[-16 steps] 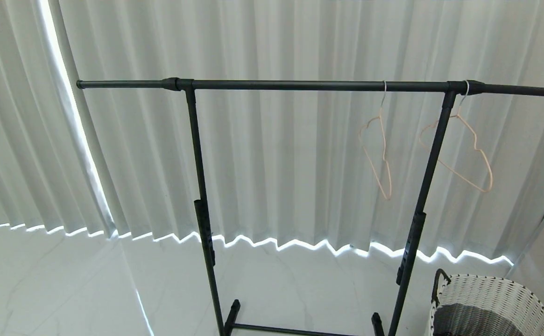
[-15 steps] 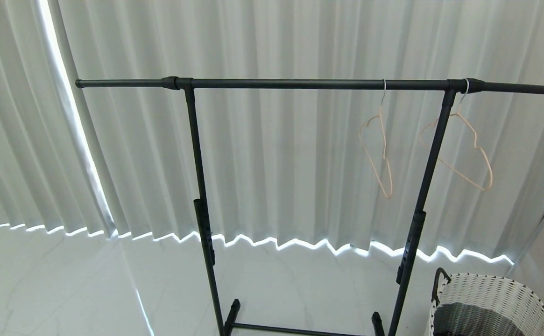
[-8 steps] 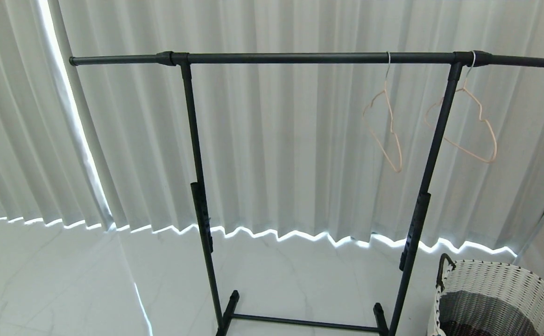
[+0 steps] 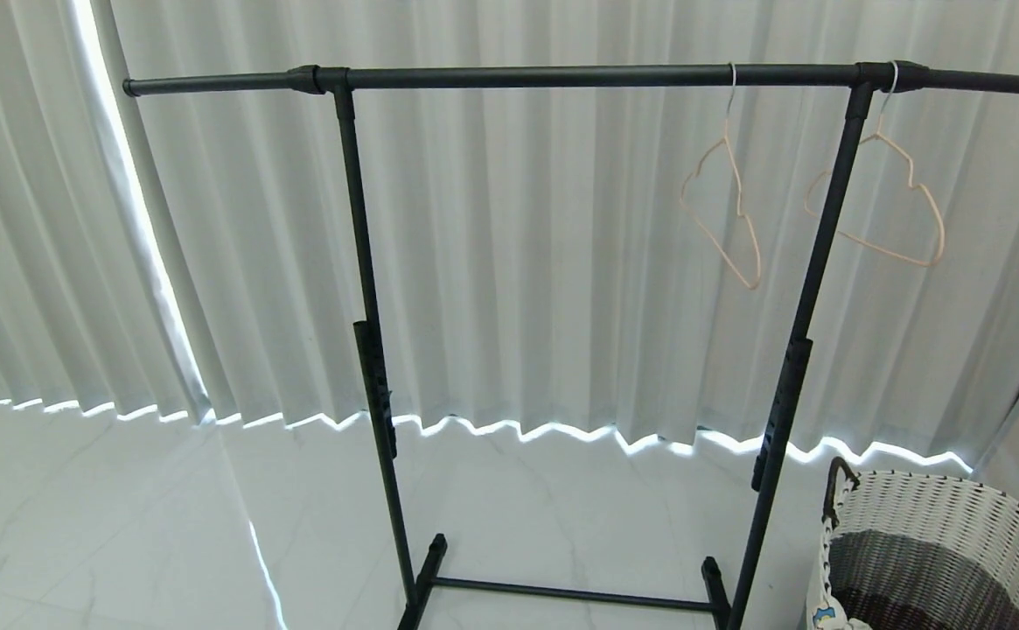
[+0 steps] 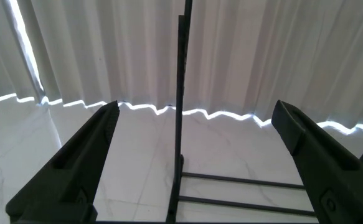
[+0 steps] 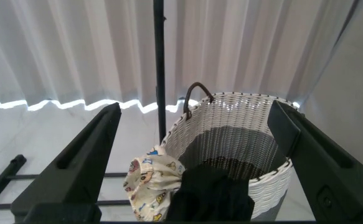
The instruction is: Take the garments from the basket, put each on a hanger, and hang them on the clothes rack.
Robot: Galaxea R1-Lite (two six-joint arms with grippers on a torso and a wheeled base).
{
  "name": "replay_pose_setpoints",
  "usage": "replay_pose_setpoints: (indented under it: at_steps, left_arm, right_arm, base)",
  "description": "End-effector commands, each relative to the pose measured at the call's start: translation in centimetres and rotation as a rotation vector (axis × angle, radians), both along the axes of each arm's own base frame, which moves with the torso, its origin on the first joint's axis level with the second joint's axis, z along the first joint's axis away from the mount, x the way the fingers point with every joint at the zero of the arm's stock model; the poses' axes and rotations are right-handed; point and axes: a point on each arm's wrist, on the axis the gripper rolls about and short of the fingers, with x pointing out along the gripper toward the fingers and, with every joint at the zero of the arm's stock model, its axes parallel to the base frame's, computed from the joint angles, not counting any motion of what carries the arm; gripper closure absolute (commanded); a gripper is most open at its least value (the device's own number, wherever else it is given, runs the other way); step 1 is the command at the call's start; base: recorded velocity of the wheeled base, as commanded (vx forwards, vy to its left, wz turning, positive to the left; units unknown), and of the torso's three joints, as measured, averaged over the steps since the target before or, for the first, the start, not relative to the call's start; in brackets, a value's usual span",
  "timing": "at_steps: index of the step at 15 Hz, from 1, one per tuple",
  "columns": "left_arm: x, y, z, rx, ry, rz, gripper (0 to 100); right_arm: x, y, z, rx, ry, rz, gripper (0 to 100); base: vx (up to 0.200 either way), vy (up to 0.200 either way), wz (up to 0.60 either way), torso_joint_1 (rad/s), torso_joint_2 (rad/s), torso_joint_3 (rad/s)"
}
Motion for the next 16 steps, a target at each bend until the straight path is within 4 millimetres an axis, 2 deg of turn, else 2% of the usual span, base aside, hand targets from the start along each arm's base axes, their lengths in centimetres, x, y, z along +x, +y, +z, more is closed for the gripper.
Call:
replay_pose_setpoints:
  at_steps: [1, 4, 16]
  left_arm:
    - [0.02, 0.00, -0.03, 0.003, 0.002, 0.000, 0]
    - [0.02, 0.00, -0.03, 0.000, 0.003, 0.000, 0]
    - [0.01, 0.00, 0.01, -0.002, 0.001, 0.000, 0]
  right_arm:
    - [0.00, 0.00, 0.00, 0.000, 0.000, 0.000, 0]
    - [0.00, 0.00, 0.00, 0.002, 0.000, 0.000, 0]
    - [0.00, 0.00, 0.01, 0.025, -0.003, 0.001, 0]
  base:
    - [0.000, -0.200, 0.00, 0.002, 0.02, 0.012]
    - [0.000, -0.200, 0.00, -0.002, 0.01, -0.001]
    - [-0.017, 0.000, 0.00, 0.000, 0.00, 0.000]
